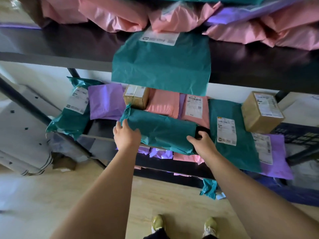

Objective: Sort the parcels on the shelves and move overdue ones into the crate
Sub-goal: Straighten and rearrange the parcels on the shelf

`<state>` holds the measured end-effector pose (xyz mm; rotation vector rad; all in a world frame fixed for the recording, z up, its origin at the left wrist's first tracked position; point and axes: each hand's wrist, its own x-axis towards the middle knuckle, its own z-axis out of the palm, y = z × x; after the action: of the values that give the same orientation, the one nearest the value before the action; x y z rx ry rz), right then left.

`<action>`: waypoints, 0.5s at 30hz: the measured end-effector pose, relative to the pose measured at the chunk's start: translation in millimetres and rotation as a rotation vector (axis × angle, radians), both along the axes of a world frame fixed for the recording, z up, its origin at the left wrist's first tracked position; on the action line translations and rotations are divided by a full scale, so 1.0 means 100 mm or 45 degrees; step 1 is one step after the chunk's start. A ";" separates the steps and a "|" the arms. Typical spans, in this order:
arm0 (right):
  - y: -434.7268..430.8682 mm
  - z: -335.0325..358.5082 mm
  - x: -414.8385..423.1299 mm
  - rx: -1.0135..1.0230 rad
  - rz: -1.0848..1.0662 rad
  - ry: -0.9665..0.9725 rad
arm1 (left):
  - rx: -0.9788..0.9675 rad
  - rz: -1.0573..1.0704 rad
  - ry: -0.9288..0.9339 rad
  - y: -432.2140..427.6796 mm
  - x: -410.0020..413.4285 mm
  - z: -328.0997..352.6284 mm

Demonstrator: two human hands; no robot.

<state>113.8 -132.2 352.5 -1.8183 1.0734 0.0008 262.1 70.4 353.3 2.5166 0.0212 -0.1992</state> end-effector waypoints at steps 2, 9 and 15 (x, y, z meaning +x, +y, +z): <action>0.06 -0.04 0.03 0.039 -0.034 0.008 | -0.024 0.026 0.071 0.10 0.13 -0.08; 0.14 -0.11 0.12 0.093 -0.059 0.038 | -0.314 0.086 0.340 0.20 0.30 -0.15; 0.11 -0.09 0.11 0.118 -0.070 0.013 | -0.448 0.161 0.342 0.24 0.28 -0.11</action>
<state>125.0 -121.7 343.4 -1.7072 1.1120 0.0265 290.0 94.4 341.8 2.1155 0.2325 -0.4475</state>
